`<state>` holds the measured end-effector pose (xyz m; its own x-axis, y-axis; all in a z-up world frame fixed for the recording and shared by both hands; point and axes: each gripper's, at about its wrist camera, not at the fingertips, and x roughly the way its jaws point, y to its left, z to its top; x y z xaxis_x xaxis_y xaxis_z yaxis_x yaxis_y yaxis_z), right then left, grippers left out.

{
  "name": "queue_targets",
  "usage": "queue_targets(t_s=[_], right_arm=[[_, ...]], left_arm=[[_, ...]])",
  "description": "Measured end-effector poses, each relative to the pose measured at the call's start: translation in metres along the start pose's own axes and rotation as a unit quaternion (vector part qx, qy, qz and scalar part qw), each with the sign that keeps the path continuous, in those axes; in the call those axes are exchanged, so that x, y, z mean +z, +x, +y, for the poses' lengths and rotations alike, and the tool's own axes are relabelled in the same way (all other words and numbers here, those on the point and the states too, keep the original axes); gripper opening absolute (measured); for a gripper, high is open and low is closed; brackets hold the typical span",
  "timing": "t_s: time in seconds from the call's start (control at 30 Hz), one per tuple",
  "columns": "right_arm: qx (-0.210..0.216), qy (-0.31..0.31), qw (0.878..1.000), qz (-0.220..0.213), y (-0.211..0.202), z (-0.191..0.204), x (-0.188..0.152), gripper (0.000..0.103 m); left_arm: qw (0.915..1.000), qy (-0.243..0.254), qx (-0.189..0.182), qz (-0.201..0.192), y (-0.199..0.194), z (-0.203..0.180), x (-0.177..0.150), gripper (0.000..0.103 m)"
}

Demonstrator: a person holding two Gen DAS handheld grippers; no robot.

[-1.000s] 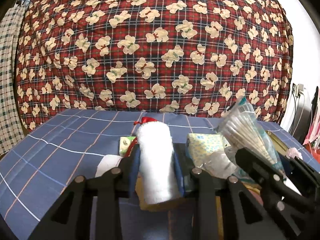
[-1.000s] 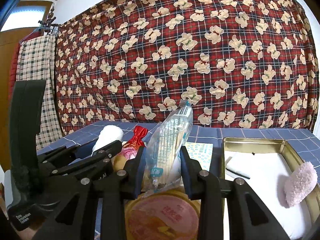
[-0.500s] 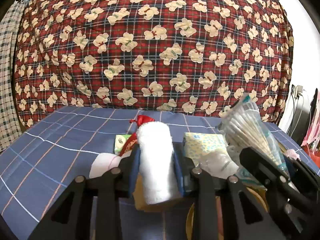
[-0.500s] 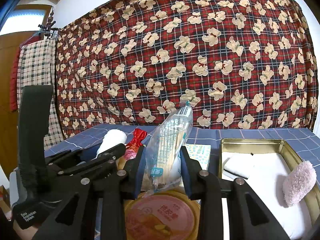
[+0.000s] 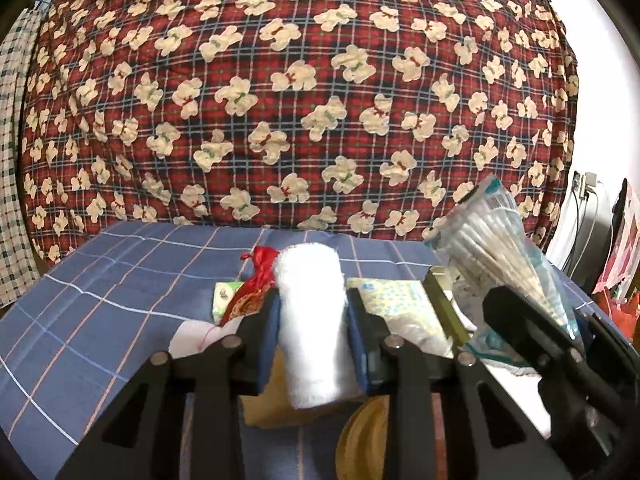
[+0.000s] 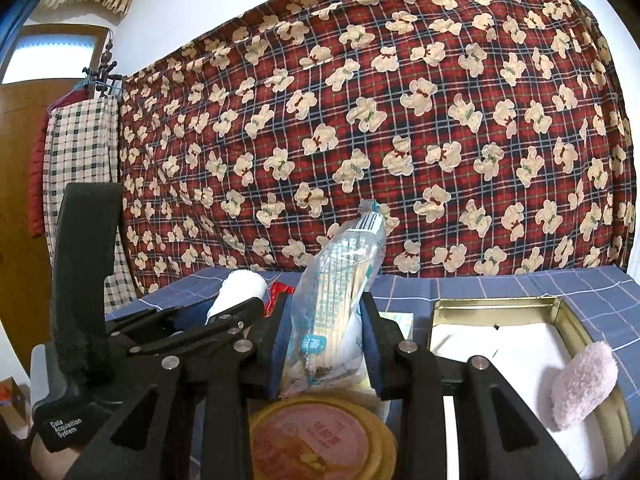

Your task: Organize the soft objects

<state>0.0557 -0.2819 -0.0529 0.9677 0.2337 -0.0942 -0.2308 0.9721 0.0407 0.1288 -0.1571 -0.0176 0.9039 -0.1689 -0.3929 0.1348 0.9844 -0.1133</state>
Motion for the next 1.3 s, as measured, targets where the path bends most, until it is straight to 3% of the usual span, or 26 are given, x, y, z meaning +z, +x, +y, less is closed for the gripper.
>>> queue_targets(t_s=[0.5,1.07,1.3], right_arm=[[-0.015,0.021,1.0,-0.001,-0.011,-0.037,0.007,0.036],[-0.083,0.029,0.994,0.061,-0.009,-0.118,0.018,0.036],[-0.092,0.036,0.991,0.092,-0.002,-0.137,0.015,0.036]], left_arm=[[0.9994,0.019,-0.022,0.017,-0.005,-0.035,0.018,0.031],[0.9919,0.05,-0.088,0.077,0.011,-0.1,0.024,0.031],[0.9878,0.064,-0.102,0.099,0.019,-0.121,0.022,0.031]])
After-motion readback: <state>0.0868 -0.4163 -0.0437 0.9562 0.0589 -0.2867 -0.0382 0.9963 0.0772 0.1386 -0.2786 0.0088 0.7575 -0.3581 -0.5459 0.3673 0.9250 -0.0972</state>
